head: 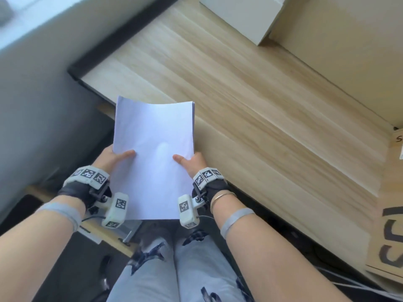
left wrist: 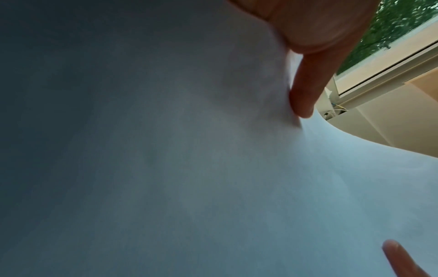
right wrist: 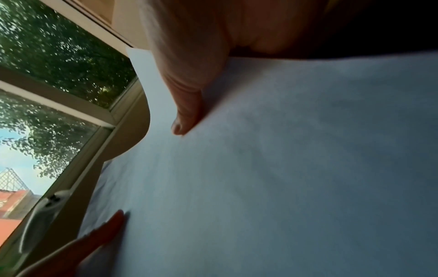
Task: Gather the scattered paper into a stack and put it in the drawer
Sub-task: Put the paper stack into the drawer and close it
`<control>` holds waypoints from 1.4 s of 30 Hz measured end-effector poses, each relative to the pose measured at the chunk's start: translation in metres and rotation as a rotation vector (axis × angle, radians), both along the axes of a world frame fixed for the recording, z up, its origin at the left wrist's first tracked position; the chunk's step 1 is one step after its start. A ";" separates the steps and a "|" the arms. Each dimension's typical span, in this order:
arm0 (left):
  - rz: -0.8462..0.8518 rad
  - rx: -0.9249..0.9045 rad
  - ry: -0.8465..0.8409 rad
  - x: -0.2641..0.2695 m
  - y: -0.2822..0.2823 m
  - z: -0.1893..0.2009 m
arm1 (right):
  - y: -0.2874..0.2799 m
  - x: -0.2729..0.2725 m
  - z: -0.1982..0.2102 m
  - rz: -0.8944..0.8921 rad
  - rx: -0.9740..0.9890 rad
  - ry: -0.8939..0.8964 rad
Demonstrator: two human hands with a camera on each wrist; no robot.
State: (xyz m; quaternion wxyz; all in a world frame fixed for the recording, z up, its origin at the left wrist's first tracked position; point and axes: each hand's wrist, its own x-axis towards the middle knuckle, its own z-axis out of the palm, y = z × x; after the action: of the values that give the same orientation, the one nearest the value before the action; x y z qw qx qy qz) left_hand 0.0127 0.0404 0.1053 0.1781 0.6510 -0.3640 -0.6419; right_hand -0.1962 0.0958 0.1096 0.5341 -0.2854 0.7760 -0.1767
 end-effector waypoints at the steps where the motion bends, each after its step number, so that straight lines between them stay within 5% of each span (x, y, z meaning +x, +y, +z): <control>1: 0.005 0.005 -0.006 0.012 0.003 -0.006 | 0.002 0.011 -0.006 -0.004 0.002 -0.015; 16: -0.035 0.147 -0.207 0.123 0.023 -0.109 | 0.028 0.133 -0.116 0.053 0.183 -0.092; 25: -0.185 0.200 -0.289 0.120 0.001 -0.165 | 0.032 0.148 -0.172 0.008 0.274 -0.040; 33: -0.265 0.125 -0.286 0.084 -0.041 -0.189 | 0.016 0.133 -0.177 -0.231 0.189 -0.045; 42: -0.367 0.081 -0.364 0.054 -0.063 -0.212 | -0.011 0.120 -0.184 -0.269 0.320 -0.180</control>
State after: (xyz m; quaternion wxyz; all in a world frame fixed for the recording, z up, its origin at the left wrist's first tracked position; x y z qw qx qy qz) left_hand 0.0668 -0.0230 -0.1068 -0.0361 0.6855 -0.4760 -0.5498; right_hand -0.0765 0.0847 -0.0746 0.6112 -0.0742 0.7744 -0.1454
